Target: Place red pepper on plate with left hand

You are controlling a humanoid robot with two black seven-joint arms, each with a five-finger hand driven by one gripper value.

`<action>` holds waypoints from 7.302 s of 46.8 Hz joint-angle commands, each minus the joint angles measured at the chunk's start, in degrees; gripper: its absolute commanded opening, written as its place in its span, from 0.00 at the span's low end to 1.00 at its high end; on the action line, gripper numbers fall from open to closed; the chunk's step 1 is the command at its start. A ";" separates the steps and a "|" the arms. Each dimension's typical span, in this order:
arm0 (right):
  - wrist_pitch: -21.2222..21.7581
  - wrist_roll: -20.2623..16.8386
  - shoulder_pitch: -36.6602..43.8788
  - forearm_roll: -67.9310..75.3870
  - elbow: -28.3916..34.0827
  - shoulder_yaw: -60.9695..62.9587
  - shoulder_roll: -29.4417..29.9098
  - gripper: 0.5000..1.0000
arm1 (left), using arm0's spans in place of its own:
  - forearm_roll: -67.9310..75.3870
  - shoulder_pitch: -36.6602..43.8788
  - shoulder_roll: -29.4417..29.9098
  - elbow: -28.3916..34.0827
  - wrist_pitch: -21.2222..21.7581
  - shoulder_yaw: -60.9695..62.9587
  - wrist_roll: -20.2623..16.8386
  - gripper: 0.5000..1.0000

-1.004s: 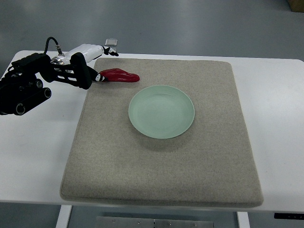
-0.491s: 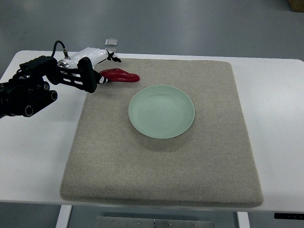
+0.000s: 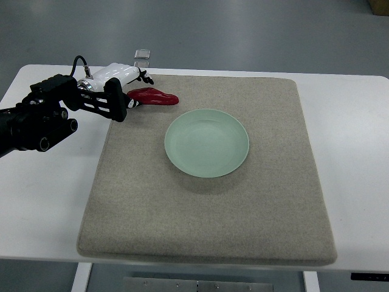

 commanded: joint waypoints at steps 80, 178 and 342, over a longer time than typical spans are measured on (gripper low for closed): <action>0.00 0.00 0.02 0.00 0.00 0.00 0.00 0.86 | -0.27 0.83 -3.35 3.43 0.01 0.26 0.08 0.19; 0.00 0.00 0.02 0.00 0.00 0.00 0.00 0.86 | 9.49 -2.59 -2.38 -17.75 2.91 1.93 -12.84 0.00; 0.00 0.00 0.02 0.00 0.00 0.00 0.00 0.86 | -82.89 14.28 -4.31 -13.89 -1.22 -35.51 -4.05 0.98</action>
